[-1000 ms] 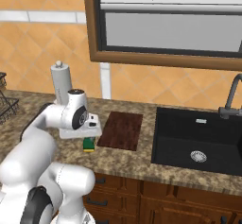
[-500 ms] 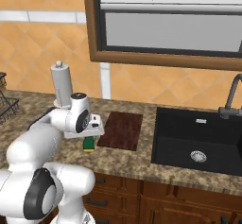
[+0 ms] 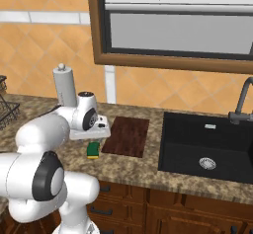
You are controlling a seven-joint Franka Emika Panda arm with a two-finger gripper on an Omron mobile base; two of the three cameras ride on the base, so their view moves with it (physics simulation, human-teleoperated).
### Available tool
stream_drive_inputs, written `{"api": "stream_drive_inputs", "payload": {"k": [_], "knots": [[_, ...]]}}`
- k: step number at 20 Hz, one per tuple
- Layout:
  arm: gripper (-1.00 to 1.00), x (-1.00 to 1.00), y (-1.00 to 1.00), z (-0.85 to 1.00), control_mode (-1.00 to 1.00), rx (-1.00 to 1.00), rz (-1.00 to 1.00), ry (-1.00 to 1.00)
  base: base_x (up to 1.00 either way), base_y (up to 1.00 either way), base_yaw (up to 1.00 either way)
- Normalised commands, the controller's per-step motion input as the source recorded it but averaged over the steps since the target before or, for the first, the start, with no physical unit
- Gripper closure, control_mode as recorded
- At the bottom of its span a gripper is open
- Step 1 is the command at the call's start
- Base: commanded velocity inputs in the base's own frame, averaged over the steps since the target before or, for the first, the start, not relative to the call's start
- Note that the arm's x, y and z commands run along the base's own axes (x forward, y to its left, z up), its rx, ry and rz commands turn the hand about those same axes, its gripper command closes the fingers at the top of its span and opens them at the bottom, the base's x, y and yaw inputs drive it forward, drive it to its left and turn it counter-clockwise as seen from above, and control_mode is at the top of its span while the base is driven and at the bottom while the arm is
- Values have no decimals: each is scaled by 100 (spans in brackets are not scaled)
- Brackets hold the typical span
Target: Pick up the sponge from the counter and clean the cutting board by briefly scrubbing or pressing down on the cutting board. Once finished, release the sponge.
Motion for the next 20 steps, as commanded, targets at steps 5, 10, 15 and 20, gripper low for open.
{"api": "stream_drive_inputs", "payload": {"k": [5, 10, 15, 20], "knots": [[-100, -14, 3, -9, -100, 0, 0, 2, 0, 0, 0], [-100, -4, 10, -21, -100, 0, 0, 1, 0, 0, 0], [-100, 0, 2, -23, -100, 0, 0, 0, 0, 0, 0], [-100, 0, 0, -15, -100, 0, 0, 0, 0, 0, 0]]}}
